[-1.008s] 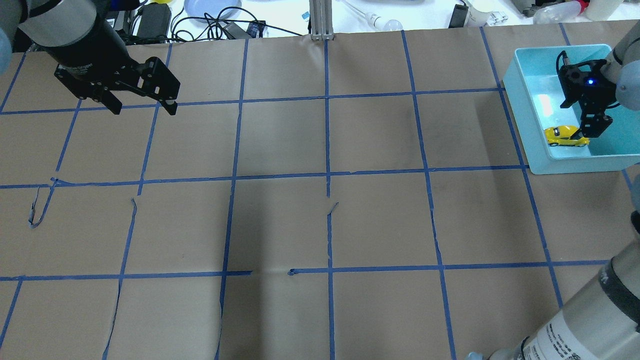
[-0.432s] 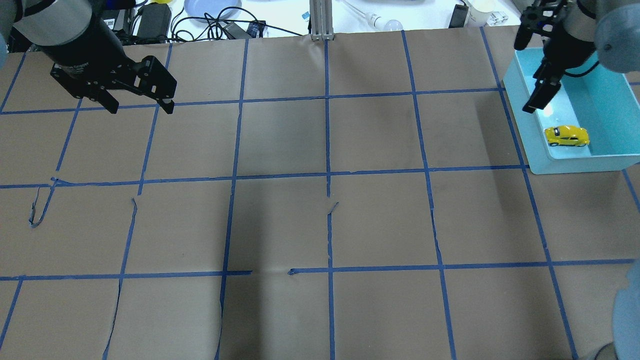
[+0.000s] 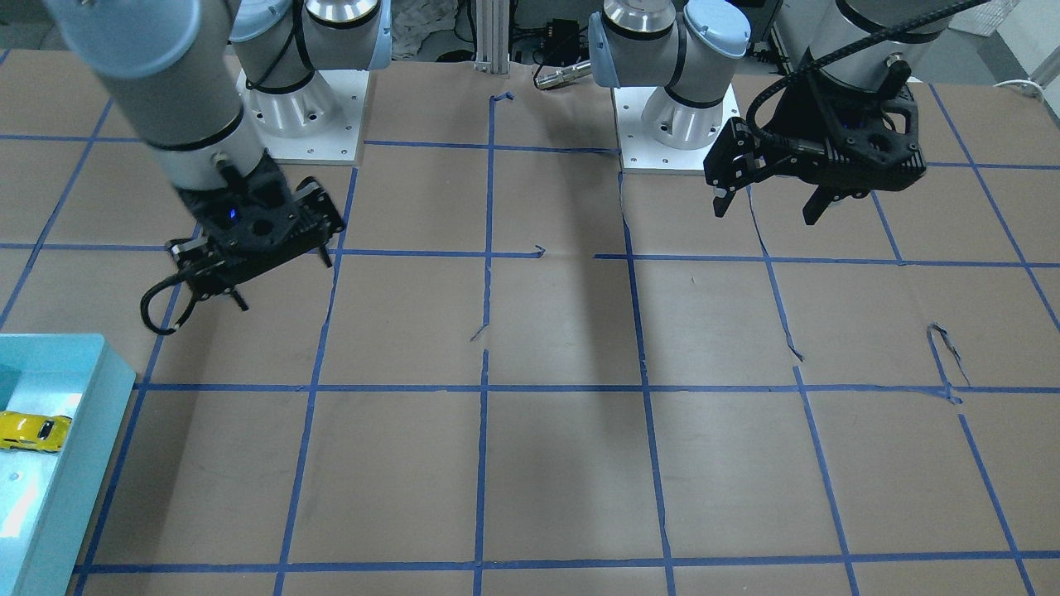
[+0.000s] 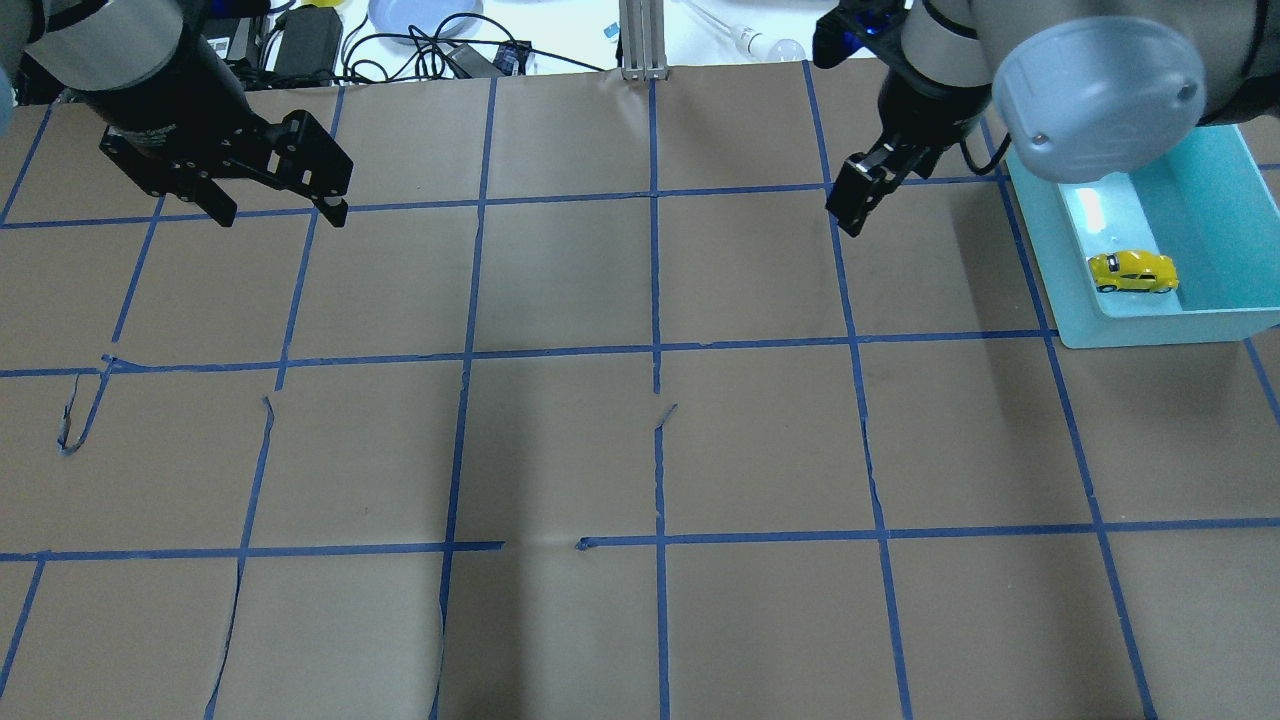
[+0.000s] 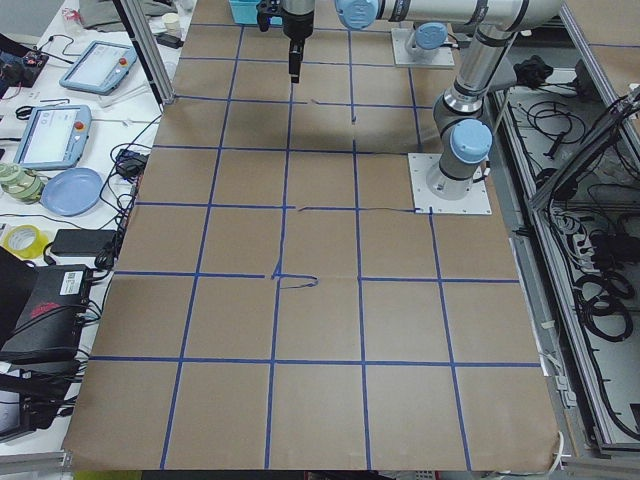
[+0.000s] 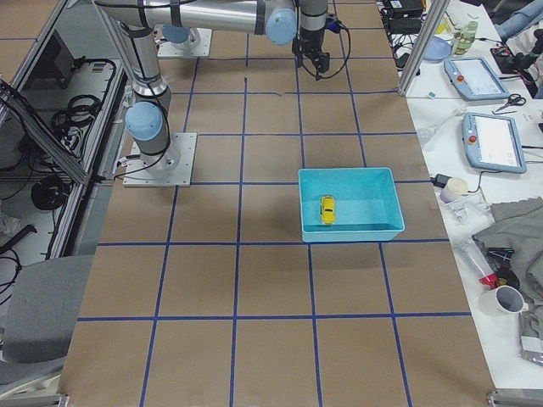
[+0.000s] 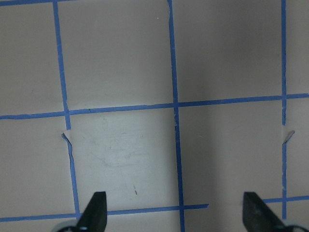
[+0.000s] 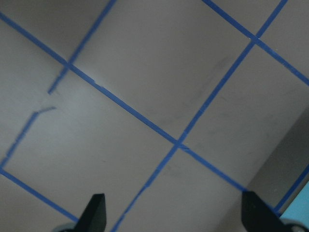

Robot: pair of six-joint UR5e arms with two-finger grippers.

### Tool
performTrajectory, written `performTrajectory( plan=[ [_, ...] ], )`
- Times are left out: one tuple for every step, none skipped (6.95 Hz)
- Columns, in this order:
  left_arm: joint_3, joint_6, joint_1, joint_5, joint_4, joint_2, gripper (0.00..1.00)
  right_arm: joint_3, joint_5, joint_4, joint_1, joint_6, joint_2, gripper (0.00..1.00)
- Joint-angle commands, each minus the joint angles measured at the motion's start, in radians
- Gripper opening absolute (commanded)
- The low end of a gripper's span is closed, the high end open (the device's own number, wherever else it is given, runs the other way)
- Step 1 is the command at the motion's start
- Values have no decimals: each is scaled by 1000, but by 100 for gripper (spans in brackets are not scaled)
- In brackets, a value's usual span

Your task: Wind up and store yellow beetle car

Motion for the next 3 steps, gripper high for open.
performTrajectory(
  plan=[
    [0, 1, 0, 0, -1, 0, 100, 0, 32, 23, 93, 420, -56, 100],
    [0, 1, 0, 0, 1, 0, 100, 2, 23, 22, 76, 427, -50, 100],
    [0, 1, 0, 0, 1, 0, 100, 2, 9, 23, 70, 415, -52, 100]
  ],
)
